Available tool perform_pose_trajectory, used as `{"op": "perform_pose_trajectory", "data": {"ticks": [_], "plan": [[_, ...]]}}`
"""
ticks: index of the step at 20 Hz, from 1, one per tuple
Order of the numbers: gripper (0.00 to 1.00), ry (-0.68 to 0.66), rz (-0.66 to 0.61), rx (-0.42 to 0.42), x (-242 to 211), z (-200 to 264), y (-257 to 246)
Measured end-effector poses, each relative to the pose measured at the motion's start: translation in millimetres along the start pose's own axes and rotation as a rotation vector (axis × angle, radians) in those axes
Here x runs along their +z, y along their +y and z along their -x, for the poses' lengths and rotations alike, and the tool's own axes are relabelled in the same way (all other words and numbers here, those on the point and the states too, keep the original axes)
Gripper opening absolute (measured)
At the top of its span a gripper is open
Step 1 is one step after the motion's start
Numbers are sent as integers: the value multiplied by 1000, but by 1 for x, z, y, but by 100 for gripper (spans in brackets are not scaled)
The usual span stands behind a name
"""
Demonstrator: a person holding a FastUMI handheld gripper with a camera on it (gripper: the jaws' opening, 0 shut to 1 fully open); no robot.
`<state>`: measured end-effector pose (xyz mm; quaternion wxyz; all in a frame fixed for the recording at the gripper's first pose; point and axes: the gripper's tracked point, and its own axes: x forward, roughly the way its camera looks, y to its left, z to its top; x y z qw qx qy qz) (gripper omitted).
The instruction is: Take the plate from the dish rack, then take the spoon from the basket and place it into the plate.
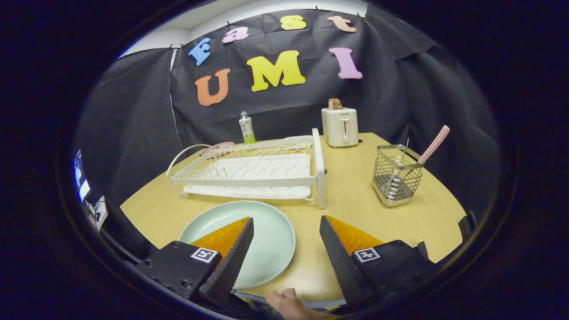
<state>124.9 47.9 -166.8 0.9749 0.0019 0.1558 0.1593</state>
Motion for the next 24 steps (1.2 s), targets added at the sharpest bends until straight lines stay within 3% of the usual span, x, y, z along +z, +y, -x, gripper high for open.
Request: {"op": "perform_pose_trajectory", "data": {"ticks": [2,4,14,17,24], "plan": [[100,-38,-8,57,8,10,1],[100,-77,-21,53,20,18,-19],[100,-209,-14,-197,55,26,-154],[100,-226,-72,-253,63,17,-187],[97,-165,-108,-220,82,-28,-216]]}}
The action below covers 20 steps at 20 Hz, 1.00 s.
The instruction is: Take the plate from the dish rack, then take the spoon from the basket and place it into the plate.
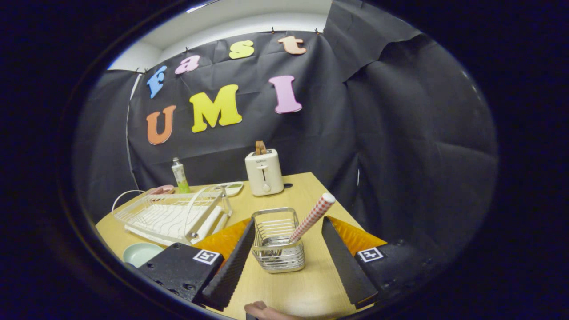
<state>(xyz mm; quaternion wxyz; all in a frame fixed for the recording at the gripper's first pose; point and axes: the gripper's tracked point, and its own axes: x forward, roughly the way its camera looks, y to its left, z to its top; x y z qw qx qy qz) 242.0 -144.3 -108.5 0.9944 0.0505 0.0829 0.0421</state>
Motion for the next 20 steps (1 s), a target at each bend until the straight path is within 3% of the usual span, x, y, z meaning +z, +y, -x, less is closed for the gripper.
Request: {"op": "perform_pose_trajectory", "data": {"ticks": [7,11,20], "plan": [[25,-82,-24,-3,8,-32,-5],[23,-75,10,11,13,-29,3],[18,-199,37,-59,73,-5,5]]}}
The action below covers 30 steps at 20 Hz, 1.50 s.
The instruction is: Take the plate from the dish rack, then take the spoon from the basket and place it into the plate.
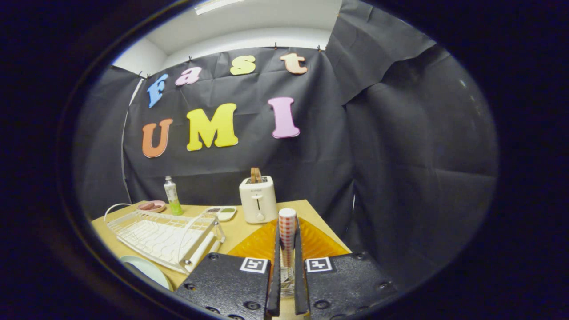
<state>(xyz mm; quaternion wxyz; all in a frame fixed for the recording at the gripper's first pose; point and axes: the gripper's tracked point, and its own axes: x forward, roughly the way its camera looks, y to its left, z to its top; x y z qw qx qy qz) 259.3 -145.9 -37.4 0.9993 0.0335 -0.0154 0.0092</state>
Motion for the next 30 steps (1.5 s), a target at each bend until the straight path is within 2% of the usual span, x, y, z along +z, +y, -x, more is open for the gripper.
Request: {"op": "perform_pose_trajectory", "data": {"ticks": [3,5,10,13,20,26,30], "plan": [[14,25,17,-31,2,2,0],[13,10,-5,-11,14,8,12],[13,-57,-64,-64,63,29,19],[13,-98,-96,-44,97,58,33],[13,-130,-34,-25,143,120,87],[13,-126,-21,70,154,169,162],[13,-109,37,115,120,178,217]]}}
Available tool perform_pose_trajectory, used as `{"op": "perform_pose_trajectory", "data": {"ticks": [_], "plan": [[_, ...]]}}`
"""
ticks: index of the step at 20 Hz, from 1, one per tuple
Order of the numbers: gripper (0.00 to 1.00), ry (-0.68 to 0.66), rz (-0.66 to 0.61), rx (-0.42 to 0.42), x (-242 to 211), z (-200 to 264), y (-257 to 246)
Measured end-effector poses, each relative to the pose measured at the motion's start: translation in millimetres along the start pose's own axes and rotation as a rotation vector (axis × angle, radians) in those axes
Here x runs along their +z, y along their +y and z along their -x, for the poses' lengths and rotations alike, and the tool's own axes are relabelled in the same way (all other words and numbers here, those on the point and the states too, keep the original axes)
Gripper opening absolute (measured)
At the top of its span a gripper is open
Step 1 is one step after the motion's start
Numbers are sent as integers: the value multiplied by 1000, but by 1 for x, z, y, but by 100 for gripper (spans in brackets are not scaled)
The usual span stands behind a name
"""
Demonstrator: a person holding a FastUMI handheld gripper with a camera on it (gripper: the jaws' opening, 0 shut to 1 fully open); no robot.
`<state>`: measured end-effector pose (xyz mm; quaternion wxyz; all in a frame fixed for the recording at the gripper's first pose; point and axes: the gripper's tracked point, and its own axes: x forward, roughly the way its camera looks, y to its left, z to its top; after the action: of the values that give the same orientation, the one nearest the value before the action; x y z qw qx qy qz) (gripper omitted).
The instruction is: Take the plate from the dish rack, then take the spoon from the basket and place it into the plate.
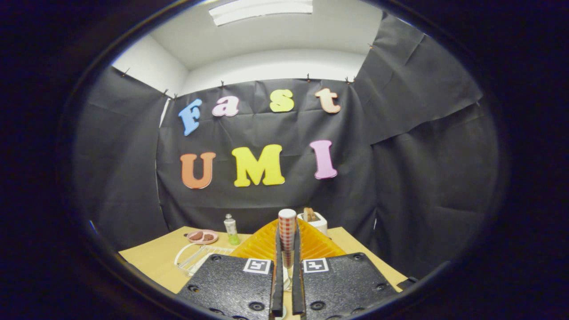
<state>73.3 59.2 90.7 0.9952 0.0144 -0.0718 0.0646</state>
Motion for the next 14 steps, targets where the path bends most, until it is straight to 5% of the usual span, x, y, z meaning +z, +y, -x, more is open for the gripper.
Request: {"op": "perform_pose_trajectory", "data": {"ticks": [6,14], "plan": [[13,115,11,157,-90,-8,109],[14,253,33,184,-179,-18,147]]}}
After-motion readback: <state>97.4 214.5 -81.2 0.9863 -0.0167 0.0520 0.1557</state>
